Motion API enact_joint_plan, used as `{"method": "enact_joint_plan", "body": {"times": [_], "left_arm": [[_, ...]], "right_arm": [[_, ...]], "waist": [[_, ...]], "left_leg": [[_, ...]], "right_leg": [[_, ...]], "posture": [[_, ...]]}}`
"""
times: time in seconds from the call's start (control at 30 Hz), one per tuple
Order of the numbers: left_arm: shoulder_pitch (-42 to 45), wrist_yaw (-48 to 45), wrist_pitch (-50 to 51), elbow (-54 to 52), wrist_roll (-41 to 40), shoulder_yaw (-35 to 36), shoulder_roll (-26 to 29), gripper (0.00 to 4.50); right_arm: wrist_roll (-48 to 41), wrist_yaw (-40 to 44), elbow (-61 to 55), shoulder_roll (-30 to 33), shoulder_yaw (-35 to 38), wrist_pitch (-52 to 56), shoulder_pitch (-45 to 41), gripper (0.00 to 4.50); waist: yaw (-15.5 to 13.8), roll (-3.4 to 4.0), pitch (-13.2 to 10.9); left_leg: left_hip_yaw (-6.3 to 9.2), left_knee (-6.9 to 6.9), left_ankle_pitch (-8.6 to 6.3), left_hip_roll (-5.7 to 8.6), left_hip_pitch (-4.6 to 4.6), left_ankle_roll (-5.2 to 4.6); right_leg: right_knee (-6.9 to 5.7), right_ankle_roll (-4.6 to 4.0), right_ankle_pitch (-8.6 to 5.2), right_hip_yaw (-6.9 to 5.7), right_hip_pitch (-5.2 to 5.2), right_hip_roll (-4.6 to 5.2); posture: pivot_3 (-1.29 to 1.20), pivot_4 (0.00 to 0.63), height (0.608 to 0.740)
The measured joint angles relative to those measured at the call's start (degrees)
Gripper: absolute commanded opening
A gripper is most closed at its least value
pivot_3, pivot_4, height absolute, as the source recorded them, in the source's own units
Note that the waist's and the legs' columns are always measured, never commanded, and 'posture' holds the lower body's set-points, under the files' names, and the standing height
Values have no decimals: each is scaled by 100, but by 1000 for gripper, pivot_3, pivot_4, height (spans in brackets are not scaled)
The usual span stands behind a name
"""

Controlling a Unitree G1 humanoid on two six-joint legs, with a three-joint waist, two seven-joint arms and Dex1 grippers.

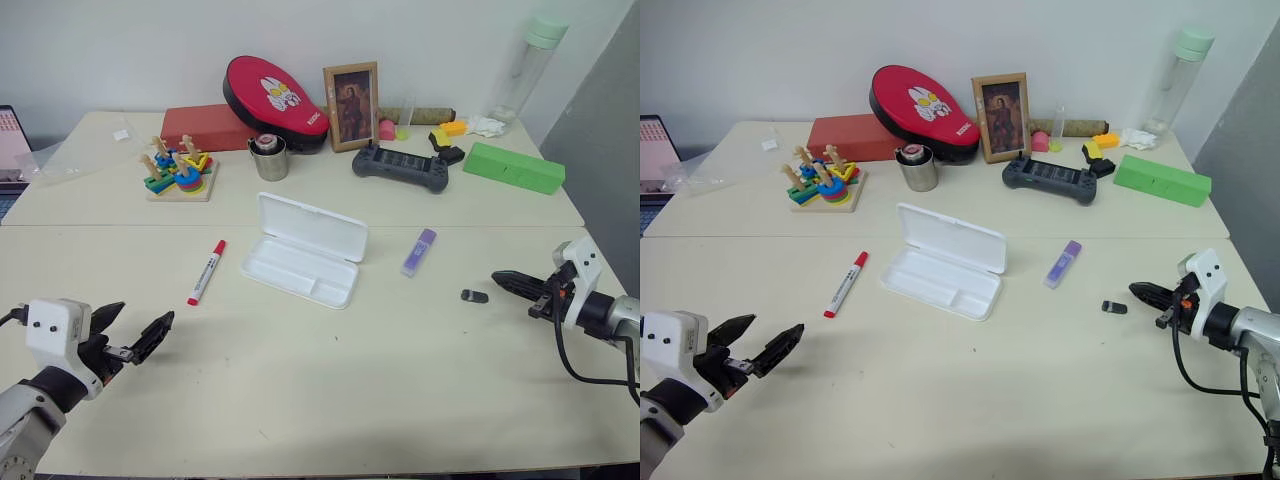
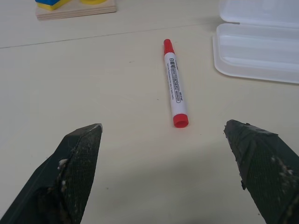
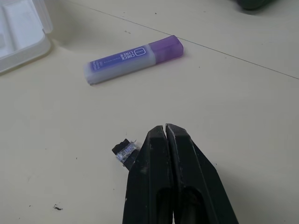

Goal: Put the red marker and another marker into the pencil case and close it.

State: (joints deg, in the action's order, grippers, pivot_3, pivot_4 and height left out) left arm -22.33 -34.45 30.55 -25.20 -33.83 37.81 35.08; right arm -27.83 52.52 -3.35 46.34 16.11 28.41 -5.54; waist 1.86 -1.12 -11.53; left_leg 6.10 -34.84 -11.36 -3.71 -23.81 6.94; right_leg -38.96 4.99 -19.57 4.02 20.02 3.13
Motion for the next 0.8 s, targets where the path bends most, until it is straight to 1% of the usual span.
{"method": "enact_joint_plan", "body": {"times": [0.2,0.33,0.47,0.6,0.77,0.8], "left_arm": [[-23,-66,79,-1,-37,0,81,4473],[-57,-195,179,-7,-150,40,220,4473],[-64,-262,236,-33,-233,79,301,4473],[-66,-269,273,-91,-255,83,306,4473],[-57,-312,277,-127,-304,87,353,4473],[-59,-332,280,-128,-313,87,353,4473]], "right_arm": [[0,41,-17,2,-72,0,-2,43],[-2,29,-34,2,-109,7,-93,730],[-13,21,-12,1,-115,37,-252,1757],[-45,-1,-17,1,-123,166,-282,2654],[-49,-5,-63,2,-126,277,-322,4065],[-49,-4,-72,2,-126,291,-331,4244]], "waist": [[0,0,0],[1,0,0],[1,0,0],[0,0,0],[0,0,0],[0,0,0]], "left_leg": [[0,0,0,0,0,0],[0,0,0,0,0,0],[0,0,0,0,0,0],[0,0,0,0,-1,0],[0,0,0,0,0,0],[0,0,0,0,0,0]], "right_leg": [[0,0,0,0,0,0],[0,0,0,0,1,0],[0,0,0,0,1,0],[0,0,0,0,1,0],[-1,0,0,0,1,0],[-1,0,0,0,1,0]], "posture": [[0,150,740],[0,150,740],[0,150,740],[0,150,740],[0,150,740],[0,150,740]]}}
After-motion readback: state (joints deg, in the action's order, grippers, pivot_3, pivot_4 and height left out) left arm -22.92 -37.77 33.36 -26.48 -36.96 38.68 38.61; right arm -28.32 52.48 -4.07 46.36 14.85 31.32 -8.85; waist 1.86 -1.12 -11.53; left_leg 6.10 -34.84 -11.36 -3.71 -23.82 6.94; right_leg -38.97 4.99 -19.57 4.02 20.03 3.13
